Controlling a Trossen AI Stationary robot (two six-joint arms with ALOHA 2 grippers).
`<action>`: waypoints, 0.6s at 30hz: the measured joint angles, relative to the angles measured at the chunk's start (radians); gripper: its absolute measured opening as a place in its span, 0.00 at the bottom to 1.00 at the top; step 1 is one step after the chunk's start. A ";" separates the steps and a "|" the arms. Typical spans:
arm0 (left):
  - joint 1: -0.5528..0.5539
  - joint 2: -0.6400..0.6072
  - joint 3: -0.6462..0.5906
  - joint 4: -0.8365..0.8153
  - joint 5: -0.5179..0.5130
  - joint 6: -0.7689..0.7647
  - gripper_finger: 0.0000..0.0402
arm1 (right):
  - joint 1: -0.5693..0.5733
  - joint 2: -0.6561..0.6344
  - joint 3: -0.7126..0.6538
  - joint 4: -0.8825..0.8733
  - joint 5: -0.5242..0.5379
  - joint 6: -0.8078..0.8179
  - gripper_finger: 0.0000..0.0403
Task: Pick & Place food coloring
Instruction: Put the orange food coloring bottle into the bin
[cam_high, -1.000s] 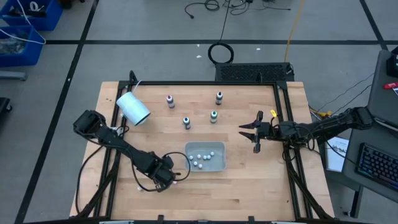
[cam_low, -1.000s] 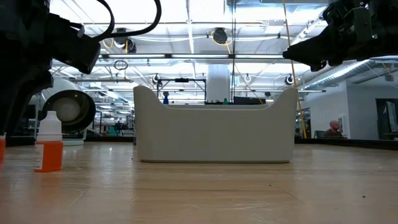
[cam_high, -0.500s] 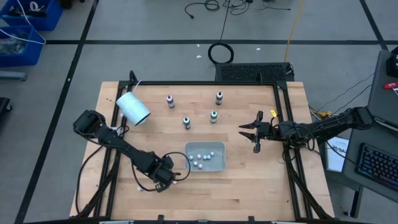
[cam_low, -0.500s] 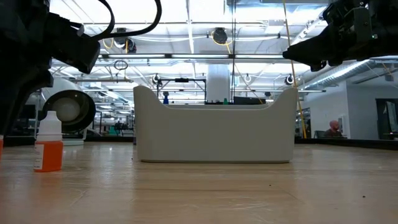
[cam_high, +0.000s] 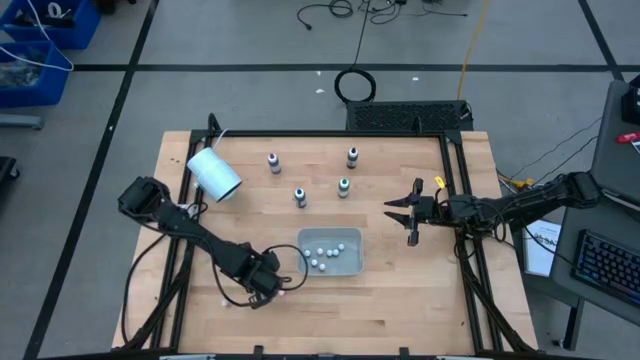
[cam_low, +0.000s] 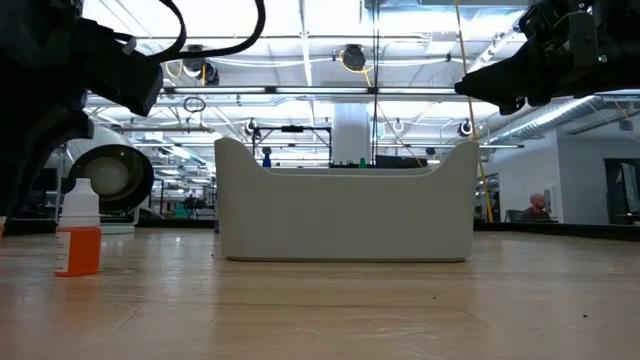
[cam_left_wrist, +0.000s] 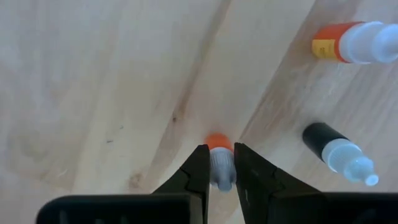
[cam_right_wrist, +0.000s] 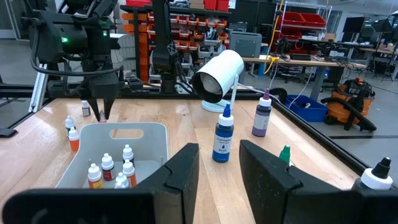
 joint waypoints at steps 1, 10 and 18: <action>0.003 0.001 0.010 -0.016 -0.009 0.008 0.14 | 0.000 0.000 0.000 0.000 0.000 0.000 0.26; 0.042 0.001 0.168 -0.169 -0.131 0.115 0.14 | 0.000 0.000 0.000 0.001 0.000 0.000 0.26; 0.111 0.001 0.374 -0.270 -0.271 0.334 0.13 | 0.000 0.000 0.000 0.002 0.000 0.000 0.26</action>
